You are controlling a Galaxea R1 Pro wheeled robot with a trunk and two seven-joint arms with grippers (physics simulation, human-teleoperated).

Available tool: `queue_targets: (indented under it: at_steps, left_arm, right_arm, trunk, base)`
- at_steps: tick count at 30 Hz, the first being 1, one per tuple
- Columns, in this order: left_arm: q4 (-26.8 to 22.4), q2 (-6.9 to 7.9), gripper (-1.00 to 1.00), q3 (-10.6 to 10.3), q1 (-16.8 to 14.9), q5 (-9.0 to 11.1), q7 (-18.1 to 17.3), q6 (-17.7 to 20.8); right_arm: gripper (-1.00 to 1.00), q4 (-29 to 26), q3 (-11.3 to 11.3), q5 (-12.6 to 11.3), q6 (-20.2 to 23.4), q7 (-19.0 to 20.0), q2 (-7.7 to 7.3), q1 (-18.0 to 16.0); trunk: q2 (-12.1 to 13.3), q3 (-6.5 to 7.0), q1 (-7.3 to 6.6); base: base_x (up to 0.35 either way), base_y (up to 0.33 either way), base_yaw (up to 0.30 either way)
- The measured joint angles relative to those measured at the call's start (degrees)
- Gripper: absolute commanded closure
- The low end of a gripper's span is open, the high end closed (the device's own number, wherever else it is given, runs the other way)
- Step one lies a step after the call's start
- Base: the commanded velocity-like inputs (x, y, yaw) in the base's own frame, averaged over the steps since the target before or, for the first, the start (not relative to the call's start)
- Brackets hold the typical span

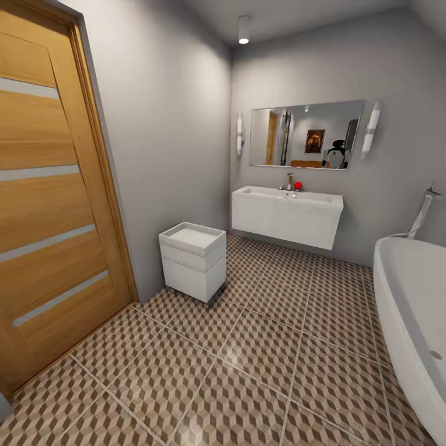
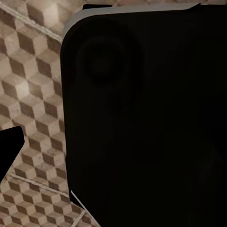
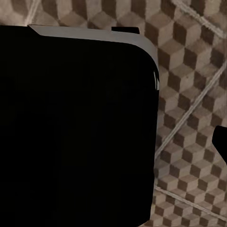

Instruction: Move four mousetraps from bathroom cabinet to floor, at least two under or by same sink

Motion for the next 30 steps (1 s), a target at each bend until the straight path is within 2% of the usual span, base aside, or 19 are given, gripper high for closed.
queue_targets:
  at_steps: [22, 30]
  left_arm:
    - [-0.4, -0.04, -1.00, 0.0, 0.0, 0.0, 0.0, 0.0]
    - [-2.3, 0.21, -1.00, -0.1, 0.0, 0.0, 0.0, 0.0]
  right_arm:
    - [-1.00, -0.2, -0.4, -0.6, -7.1, -0.1, -0.09, 0.0]
    - [-1.00, -0.2, -0.4, -0.6, -7.1, -0.1, 0.01, -0.1]
  trunk:
    - [0.0, 0.00, 0.00]
    - [0.0, 0.00, 0.00]
  base:
    - [0.000, 0.000, 0.000]
    - [0.000, 0.000, 0.067]
